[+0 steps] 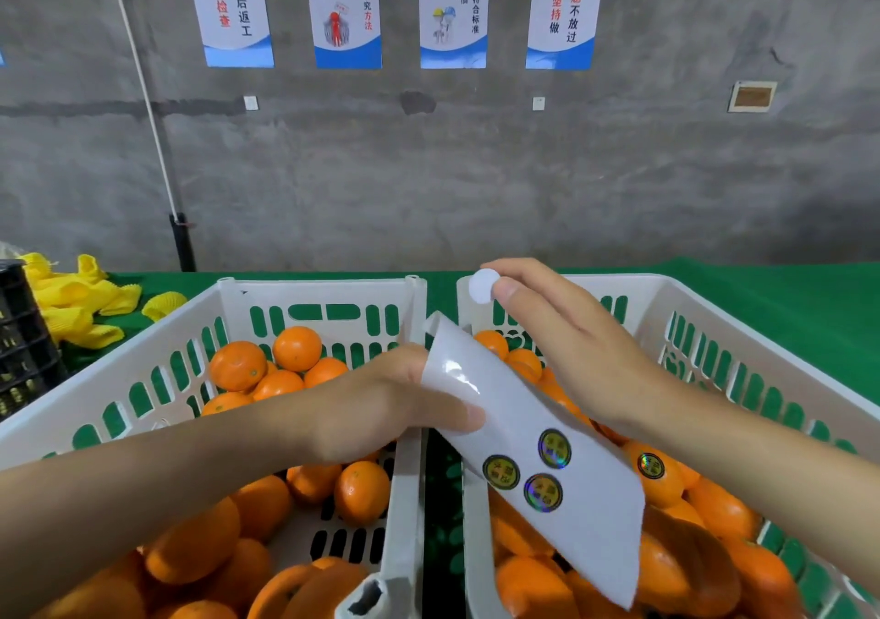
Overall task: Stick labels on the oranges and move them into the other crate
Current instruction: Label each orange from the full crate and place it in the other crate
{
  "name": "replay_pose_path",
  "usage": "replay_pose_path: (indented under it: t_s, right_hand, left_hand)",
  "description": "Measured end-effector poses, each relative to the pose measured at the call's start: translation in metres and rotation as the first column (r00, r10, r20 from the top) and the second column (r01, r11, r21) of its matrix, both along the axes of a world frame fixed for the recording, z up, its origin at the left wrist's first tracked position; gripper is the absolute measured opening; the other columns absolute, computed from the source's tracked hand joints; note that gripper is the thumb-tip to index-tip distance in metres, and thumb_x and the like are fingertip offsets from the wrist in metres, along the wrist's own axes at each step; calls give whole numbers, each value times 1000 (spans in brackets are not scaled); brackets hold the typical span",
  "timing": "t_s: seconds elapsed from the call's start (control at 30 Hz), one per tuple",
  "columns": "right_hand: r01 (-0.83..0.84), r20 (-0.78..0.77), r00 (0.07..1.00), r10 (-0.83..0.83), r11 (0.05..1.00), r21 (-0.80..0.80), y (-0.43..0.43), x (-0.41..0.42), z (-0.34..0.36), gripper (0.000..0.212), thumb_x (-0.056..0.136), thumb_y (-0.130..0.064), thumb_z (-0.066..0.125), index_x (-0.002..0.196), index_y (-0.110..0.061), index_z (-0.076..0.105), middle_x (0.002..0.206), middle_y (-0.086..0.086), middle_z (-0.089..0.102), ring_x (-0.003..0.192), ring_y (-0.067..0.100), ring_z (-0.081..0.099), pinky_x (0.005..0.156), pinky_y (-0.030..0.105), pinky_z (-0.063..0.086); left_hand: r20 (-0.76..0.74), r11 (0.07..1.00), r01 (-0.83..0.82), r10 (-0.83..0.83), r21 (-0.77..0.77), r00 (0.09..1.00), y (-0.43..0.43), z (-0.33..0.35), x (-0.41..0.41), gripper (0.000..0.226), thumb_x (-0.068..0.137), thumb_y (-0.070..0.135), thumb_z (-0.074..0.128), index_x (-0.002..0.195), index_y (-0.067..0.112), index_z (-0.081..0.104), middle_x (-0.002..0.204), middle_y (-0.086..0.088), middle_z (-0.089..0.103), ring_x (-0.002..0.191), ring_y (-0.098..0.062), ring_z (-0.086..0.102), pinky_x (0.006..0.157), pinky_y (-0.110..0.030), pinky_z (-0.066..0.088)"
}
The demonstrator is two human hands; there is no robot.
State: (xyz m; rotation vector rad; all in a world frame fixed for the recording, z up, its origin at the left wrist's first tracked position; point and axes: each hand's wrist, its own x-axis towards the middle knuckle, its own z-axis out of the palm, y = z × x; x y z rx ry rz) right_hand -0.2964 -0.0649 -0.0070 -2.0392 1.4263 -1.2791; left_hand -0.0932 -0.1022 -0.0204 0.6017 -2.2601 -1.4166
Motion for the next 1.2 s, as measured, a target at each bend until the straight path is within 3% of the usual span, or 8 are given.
replay_pose_path:
  t_s: [0.17, 0.27, 0.47, 0.63, 0.77, 0.87, 1.0, 1.2]
  right_hand:
    - [-20, 11, 1000, 18, 989, 148, -6, 1, -10, 27, 100, -59, 33, 95, -47, 57, 89, -34, 60, 94, -11, 55, 85, 25, 39]
    - [11, -33, 999, -6, 987, 163, -4, 2, -14, 42, 99, -62, 30, 114, -39, 61, 92, -39, 58, 93, -18, 52, 82, 20, 39]
    - [127, -314, 938, -146, 989, -80, 0, 1, -10, 66, 97, -65, 13, 83, -23, 62, 75, -1, 63, 73, 13, 60, 70, 44, 50]
    - [152, -227, 960, -166, 985, -79, -5, -6, -5, 85, 98, -65, 6, 70, -3, 56, 63, 13, 58, 61, 20, 57, 65, 44, 46]
    - [126, -233, 965, -119, 992, 18, -6, -7, -3, 99, 88, -77, 0, 70, 6, 52, 64, 20, 58, 64, 29, 58, 68, 46, 47]
    - [87, -302, 950, -76, 996, 26, -3, -4, -8, 91, 86, -79, -1, 54, -5, 42, 53, 13, 49, 57, 27, 53, 61, 41, 43]
    - [126, -361, 925, -116, 992, 3, -2, -5, -12, 75, 82, -82, -1, 44, -23, 28, 47, 0, 36, 48, 16, 39, 52, 36, 33]
    - [134, -378, 909, -175, 982, -132, -4, -9, -13, 71, 87, -78, 7, 51, -22, 31, 52, -8, 42, 53, 6, 43, 49, 22, 25]
  left_hand:
    - [79, 985, 28, -15, -170, 997, 3, -1, -4, 19, 100, 19, 55, 112, 25, 68, 109, 3, 73, 105, -16, 68, 91, -28, 53]
    - [87, 896, -93, 145, -434, 986, -2, -6, -7, 20, 101, 26, 57, 99, 43, 66, 98, 29, 64, 102, 1, 59, 87, -12, 43]
    - [63, 730, -209, 326, -651, 943, -8, -6, -6, 41, 93, 64, 45, 89, 31, 71, 90, 19, 61, 99, -6, 49, 90, -30, 37]
    - [25, 352, -77, 276, -933, 961, -30, 10, 19, 48, 100, 42, 34, 83, 18, 71, 91, 9, 64, 91, -17, 56, 86, -34, 40]
    - [-63, 407, -300, 502, -862, 863, -62, 4, 39, 54, 100, 45, 27, 86, 18, 72, 89, 4, 69, 88, -21, 60, 83, -43, 47]
    - [395, 669, -220, 637, -710, 663, -87, -16, 54, 40, 101, 51, 42, 89, 19, 64, 88, 3, 65, 84, -17, 59, 84, -45, 51]
    - [932, 940, 32, 330, -338, 148, -94, -53, 73, 50, 97, 56, 50, 128, 16, 49, 106, -1, 56, 79, -15, 52, 67, -32, 44]
    - [909, 912, 68, 394, -405, 135, -97, -97, 69, 52, 95, 44, 59, 137, 22, 38, 109, -5, 56, 88, -23, 55, 74, -39, 49]
